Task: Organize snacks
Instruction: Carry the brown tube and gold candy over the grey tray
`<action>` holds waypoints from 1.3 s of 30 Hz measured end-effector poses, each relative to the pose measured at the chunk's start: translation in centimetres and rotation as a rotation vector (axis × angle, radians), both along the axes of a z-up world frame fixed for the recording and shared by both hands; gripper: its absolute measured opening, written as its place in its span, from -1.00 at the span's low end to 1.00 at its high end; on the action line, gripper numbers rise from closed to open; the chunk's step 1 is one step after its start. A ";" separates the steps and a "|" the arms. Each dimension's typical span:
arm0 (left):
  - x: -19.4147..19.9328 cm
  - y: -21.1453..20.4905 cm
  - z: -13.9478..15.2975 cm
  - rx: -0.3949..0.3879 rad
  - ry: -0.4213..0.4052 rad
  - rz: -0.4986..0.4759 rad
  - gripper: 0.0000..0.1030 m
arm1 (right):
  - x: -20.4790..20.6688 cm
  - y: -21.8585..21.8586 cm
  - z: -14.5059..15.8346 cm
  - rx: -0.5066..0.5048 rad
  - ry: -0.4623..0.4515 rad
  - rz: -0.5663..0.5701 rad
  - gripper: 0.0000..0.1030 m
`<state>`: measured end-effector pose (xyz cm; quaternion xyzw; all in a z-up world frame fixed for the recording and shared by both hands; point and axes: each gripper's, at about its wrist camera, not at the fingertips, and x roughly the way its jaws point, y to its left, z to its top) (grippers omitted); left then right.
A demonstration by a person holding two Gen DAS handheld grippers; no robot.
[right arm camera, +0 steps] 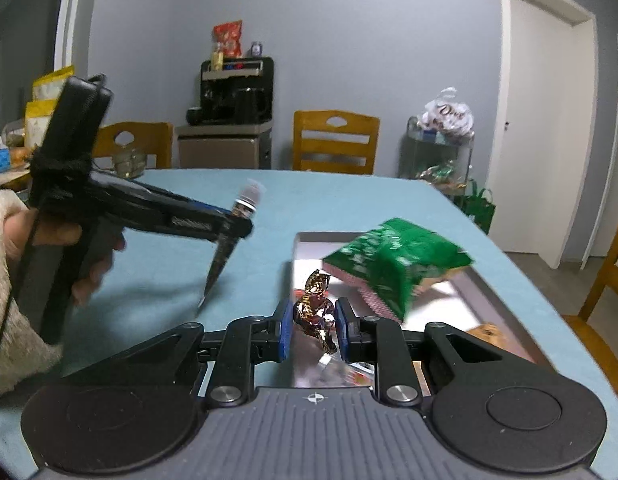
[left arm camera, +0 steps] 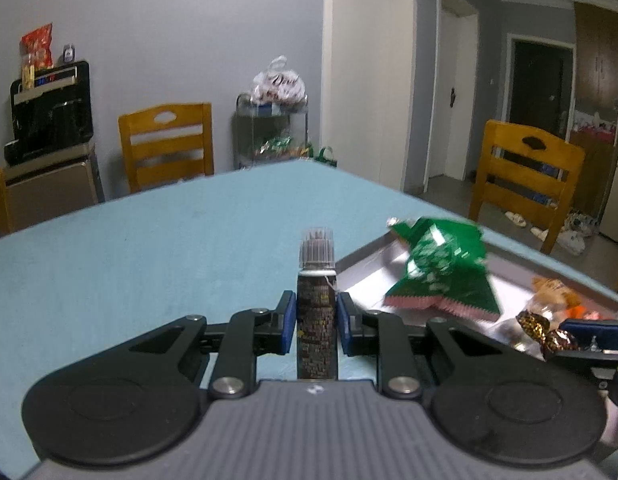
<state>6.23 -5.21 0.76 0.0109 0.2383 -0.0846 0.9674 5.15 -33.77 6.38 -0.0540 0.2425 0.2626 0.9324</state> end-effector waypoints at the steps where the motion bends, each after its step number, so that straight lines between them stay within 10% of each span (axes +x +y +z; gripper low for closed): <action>1: -0.3 -0.2 0.3 -0.005 -0.006 -0.006 -0.63 | -0.2 -0.8 0.0 0.007 -0.001 -0.008 -0.53; 19: -3.3 -5.7 5.2 -0.051 -0.112 -0.064 -0.64 | 2.1 -7.7 -0.9 0.112 -0.009 -0.105 -0.53; 39: 2.5 -12.9 2.0 0.080 0.005 -0.073 -0.63 | 9.0 -8.0 -2.9 0.092 0.052 -0.185 -0.53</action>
